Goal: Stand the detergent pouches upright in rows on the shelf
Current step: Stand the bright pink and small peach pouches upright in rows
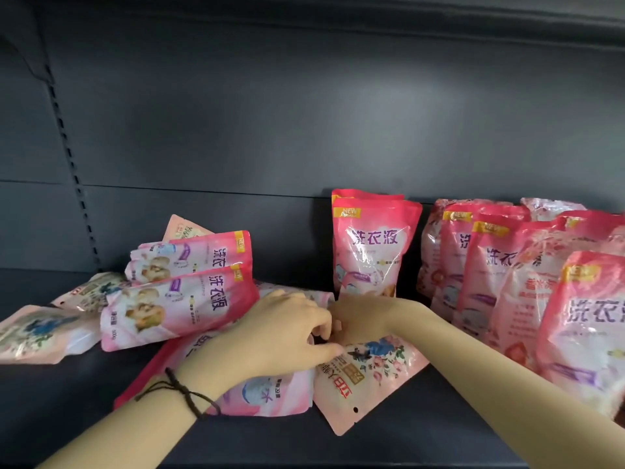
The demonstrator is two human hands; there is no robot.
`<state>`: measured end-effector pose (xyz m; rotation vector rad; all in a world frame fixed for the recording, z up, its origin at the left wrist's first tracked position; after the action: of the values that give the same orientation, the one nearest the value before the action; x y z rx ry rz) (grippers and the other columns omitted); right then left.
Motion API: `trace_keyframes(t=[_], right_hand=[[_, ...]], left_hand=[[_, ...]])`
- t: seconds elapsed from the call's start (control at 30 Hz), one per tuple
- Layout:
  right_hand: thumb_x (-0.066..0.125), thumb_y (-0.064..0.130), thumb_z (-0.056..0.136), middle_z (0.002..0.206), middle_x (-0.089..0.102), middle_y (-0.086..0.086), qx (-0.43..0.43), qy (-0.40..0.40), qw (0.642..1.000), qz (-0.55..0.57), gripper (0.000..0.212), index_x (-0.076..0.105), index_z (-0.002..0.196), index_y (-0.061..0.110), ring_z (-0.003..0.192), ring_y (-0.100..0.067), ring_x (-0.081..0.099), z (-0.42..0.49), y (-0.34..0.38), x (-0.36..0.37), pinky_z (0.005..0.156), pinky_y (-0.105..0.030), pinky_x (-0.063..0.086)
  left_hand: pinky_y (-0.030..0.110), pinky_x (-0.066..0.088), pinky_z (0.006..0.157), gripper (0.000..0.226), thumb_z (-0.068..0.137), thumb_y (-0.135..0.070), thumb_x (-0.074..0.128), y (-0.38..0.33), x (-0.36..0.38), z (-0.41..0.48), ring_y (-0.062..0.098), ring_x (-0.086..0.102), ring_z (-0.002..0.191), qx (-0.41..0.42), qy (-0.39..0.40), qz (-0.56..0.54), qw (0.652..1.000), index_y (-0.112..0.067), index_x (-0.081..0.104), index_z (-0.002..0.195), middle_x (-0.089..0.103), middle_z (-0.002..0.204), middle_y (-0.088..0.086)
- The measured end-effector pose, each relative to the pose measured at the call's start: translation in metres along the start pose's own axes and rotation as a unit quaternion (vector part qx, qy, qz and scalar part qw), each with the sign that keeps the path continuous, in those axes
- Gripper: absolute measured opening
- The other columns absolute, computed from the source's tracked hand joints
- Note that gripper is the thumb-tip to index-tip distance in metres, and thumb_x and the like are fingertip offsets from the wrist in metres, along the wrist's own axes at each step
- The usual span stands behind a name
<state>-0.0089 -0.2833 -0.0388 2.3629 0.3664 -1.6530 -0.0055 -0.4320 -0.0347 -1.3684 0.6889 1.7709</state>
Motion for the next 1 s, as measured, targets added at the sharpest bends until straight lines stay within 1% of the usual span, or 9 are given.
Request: trace_keyframes(t=[0.1, 0.23, 0.33, 0.5, 0.6, 0.73, 0.87, 0.93, 1.0], right_hand=[[0.056, 0.029, 0.092, 0.085, 0.055, 0.015, -0.001, -0.014, 0.999, 0.033, 0.019, 0.065, 0.107, 0.02, 0.082, -0.006, 0.053, -0.006, -0.004, 0.004, 0.079, -0.025, 0.042], [0.051, 0.022, 0.095, 0.084, 0.056, 0.013, 0.02, -0.059, 0.996, 0.067, 0.015, 0.066, 0.097, 0.018, 0.082, -0.006, 0.056, -0.025, -0.018, 0.007, 0.074, -0.02, 0.041], [0.047, 0.013, 0.096, 0.089, 0.06, 0.006, 0.064, -0.155, 0.977, 0.135, 0.016, 0.062, 0.09, 0.013, 0.075, -0.005, 0.054, -0.046, -0.031, 0.005, 0.066, -0.018, 0.046], [0.043, 0.011, 0.098, 0.085, 0.061, 0.0, 0.121, -0.367, 0.882, 0.268, 0.019, 0.057, 0.089, 0.019, 0.067, -0.014, 0.054, -0.079, -0.053, -0.012, 0.055, -0.023, 0.043], [0.045, 0.01, 0.098, 0.091, 0.064, -0.003, 0.118, -0.474, 0.776, 0.399, 0.019, 0.057, 0.086, 0.019, 0.081, -0.021, 0.062, -0.08, -0.057, -0.008, 0.068, -0.035, 0.054], [0.042, 0.014, 0.1, 0.09, 0.065, -0.004, 0.137, -0.531, 0.666, 0.507, 0.023, 0.052, 0.082, 0.024, 0.086, -0.024, 0.067, -0.075, -0.058, 0.013, 0.072, -0.043, 0.058], [0.04, 0.014, 0.101, 0.088, 0.059, 0.007, 0.164, -0.565, 0.625, 0.513, 0.02, 0.047, 0.086, 0.026, 0.085, -0.014, 0.062, -0.073, -0.065, 0.035, 0.062, -0.027, 0.05], [0.04, 0.016, 0.101, 0.088, 0.057, 0.013, 0.167, -0.567, 0.629, 0.505, 0.011, 0.045, 0.098, 0.025, 0.081, -0.005, 0.059, -0.075, -0.07, 0.04, 0.057, -0.018, 0.045], [0.041, 0.011, 0.1, 0.091, 0.056, 0.017, 0.165, -0.562, 0.645, 0.492, 0.018, 0.04, 0.112, 0.025, 0.077, 0.005, 0.056, -0.081, -0.073, 0.038, 0.052, -0.009, 0.043]], left_hand=[[0.027, 0.034, 0.08, 0.033, 0.083, -0.066, 0.044, 0.006, -0.001, -0.001, 0.005, 0.053, 0.09, -0.03, -0.014, -0.01, 0.999, -0.036, 0.059, 0.086, 0.056, 0.086, -0.02], [0.024, 0.045, 0.081, 0.037, 0.083, -0.063, 0.046, 0.01, 0.0, -0.001, 0.0, 0.056, 0.093, -0.069, -0.019, -0.07, 0.995, -0.033, 0.065, 0.094, 0.059, 0.095, -0.024], [0.021, 0.046, 0.082, 0.041, 0.083, -0.062, 0.048, 0.014, -0.003, 0.003, -0.003, 0.054, 0.099, -0.112, -0.033, -0.138, 0.984, -0.032, 0.064, 0.106, 0.057, 0.1, -0.025], [0.031, 0.053, 0.086, 0.025, 0.082, -0.044, 0.066, 0.004, -0.002, 0.023, 0.005, 0.066, 0.093, -0.159, -0.053, -0.308, 0.937, -0.026, 0.069, 0.1, 0.071, 0.097, -0.013], [0.037, 0.055, 0.079, 0.005, 0.082, -0.02, 0.071, 0.0, -0.005, 0.042, 0.017, 0.069, 0.086, -0.176, -0.142, -0.395, 0.89, -0.02, 0.068, 0.086, 0.072, 0.087, -0.001], [0.029, 0.056, 0.072, 0.017, 0.083, -0.009, 0.07, -0.004, -0.01, 0.071, 0.017, 0.068, 0.085, -0.184, -0.233, -0.466, 0.833, -0.025, 0.065, 0.086, 0.07, 0.096, 0.005], [0.041, 0.056, 0.084, 0.02, 0.083, -0.01, 0.071, -0.012, -0.002, 0.1, 0.023, 0.065, 0.097, -0.17, -0.232, -0.459, 0.841, -0.028, 0.064, 0.088, 0.066, 0.096, 0.002], [0.033, 0.057, 0.075, 0.02, 0.084, -0.012, 0.071, -0.018, 0.003, 0.11, 0.021, 0.065, 0.096, -0.159, -0.213, -0.468, 0.843, -0.024, 0.062, 0.097, 0.065, 0.095, 0.0], [0.024, 0.053, 0.068, 0.022, 0.085, -0.016, 0.07, -0.023, 0.005, 0.119, 0.016, 0.064, 0.091, -0.146, -0.197, -0.451, 0.858, -0.024, 0.059, 0.102, 0.063, 0.094, -0.004]])
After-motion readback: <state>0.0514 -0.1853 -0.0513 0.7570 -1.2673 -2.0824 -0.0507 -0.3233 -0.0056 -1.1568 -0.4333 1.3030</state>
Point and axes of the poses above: each hand's wrist, its own z-axis towards the middle knuckle, its own x-axis out of the palm, y = z × x, the point moved 2 cm from there along z, towards the middle knuckle
